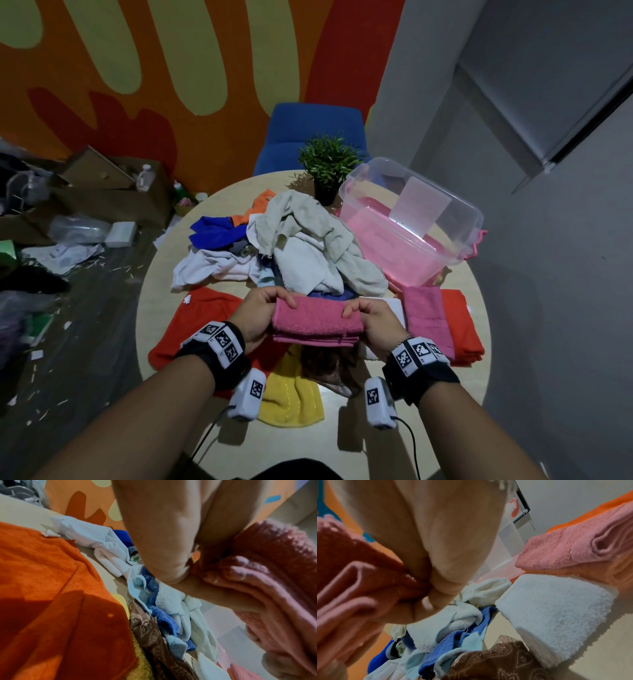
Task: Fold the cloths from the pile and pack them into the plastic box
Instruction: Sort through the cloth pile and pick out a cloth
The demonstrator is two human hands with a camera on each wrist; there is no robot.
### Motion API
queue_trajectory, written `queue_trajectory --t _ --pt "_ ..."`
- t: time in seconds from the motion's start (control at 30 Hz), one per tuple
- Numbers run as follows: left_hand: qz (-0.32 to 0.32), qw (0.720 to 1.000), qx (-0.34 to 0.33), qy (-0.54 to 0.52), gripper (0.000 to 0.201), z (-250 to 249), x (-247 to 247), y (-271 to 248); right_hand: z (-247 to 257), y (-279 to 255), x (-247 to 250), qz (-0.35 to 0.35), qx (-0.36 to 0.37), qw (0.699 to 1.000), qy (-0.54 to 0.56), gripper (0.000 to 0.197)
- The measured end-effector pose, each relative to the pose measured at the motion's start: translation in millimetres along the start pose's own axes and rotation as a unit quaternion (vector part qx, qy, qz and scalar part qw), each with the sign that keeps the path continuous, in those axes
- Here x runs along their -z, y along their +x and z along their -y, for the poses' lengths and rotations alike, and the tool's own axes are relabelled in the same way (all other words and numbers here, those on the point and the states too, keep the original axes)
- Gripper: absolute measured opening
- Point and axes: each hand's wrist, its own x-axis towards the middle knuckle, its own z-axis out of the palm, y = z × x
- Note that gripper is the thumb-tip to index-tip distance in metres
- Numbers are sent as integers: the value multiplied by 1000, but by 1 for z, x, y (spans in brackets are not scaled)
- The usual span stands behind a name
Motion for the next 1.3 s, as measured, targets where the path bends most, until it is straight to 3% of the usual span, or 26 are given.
queue_trajectory --t 0.17,0.27,0.33,0.4,0.53,0.6,0.63,0.7,0.8,0.87,0.97,1.07,1.2,1.27,1.3 --pt "37 999 -2 34 43 -11 -3 -5 8 -4 6 -6 12 1000 -3 40" --pt "67 997 37 15 32 -18 -5 -7 10 -8 12 -34 18 999 5 39" --pt "80 993 82 23 25 -24 -10 -9 11 -11 20 -39 23 998 -39 22" --pt "84 988 67 113 14 -27 -18 -6 11 -14 30 -28 34 989 -142 27" --pt "209 926 -9 314 42 -30 -46 6 10 -24 33 5 46 949 -311 45" --pt "249 905 -37 342 52 -31 -64 13 5 -26 32 44 51 951 -301 46" --pt "251 904 -47 342 56 -31 -74 17 2 -27 33 49 62 955 -285 37" --pt "222 917 -45 328 61 -26 -87 29 -1 -29 42 4 100 961 -259 19" --pt "200 923 -21 328 63 -11 -100 45 1 -31 63 -80 136 965 -211 10" --pt "182 925 -34 330 53 2 -115 50 3 -30 80 -103 145 961 -209 15" --pt "87 950 -46 295 47 21 -141 58 1 -25 114 -158 122 935 -293 34" --pt "43 941 -49 331 40 35 -151 64 2 -26 146 -265 82 911 -306 45" --pt "38 930 -28 364 31 48 -143 59 4 -17 167 -327 88 900 -275 36" --pt "31 928 -24 370 27 52 -137 57 -1 -9 172 -328 60 878 -343 30" --pt "26 927 -21 373 27 53 -134 55 -4 -5 173 -318 36 850 -419 28"
